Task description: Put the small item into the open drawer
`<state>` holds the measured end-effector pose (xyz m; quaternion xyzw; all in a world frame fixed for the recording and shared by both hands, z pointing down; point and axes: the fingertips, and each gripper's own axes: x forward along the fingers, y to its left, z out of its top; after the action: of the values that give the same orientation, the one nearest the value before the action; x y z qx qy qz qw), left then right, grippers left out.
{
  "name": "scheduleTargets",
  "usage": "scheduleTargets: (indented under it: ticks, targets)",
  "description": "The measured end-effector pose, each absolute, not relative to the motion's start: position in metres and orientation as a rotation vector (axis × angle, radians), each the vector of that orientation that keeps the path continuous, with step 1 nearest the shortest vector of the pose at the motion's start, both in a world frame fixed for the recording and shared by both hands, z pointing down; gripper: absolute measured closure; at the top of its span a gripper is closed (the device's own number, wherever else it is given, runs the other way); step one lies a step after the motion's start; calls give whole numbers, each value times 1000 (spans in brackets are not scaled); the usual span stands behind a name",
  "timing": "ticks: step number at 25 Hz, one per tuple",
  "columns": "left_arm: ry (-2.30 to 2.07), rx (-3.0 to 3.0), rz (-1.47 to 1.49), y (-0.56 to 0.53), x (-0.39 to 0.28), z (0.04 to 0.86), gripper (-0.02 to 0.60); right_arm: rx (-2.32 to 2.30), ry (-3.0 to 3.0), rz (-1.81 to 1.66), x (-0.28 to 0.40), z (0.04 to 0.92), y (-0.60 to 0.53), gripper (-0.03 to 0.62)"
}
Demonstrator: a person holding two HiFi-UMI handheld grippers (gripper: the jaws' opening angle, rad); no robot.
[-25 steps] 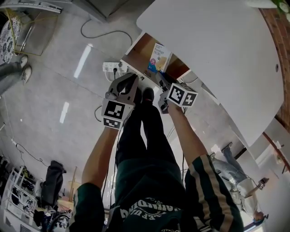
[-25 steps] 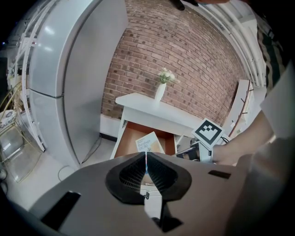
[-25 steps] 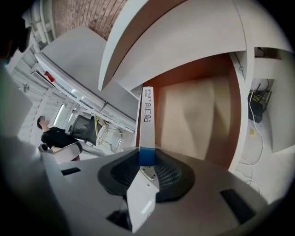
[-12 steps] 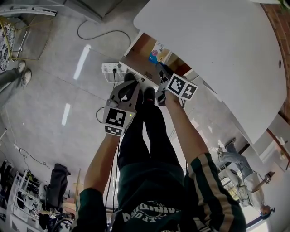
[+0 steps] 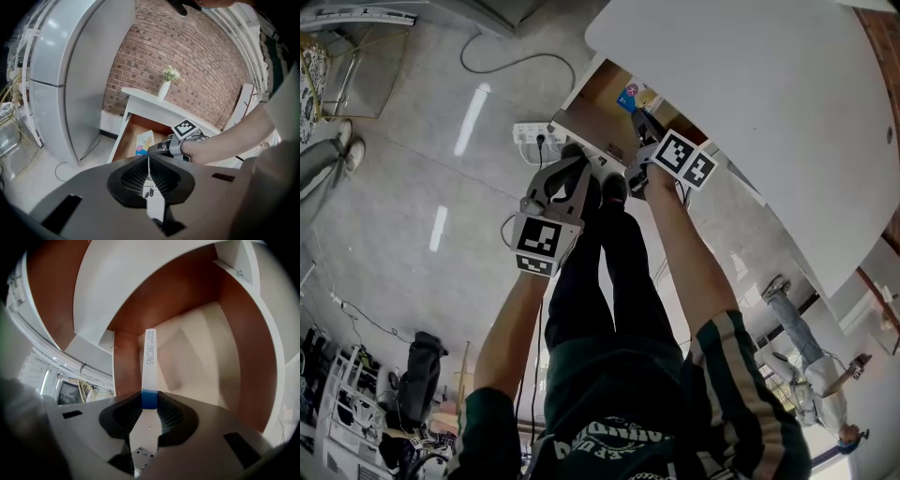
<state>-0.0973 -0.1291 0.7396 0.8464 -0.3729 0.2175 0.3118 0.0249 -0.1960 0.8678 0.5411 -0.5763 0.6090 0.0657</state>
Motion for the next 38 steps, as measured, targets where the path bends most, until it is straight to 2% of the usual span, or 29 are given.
scheduleTargets:
  ticks: [31, 38]
  targets:
    - [-997, 2184, 590, -129, -118, 760, 557, 1498, -1536, 1875, 22, 914, -171, 461]
    - [-999, 2185, 594, -131, -116, 761, 557, 1487, -1505, 1867, 24, 916, -168, 431]
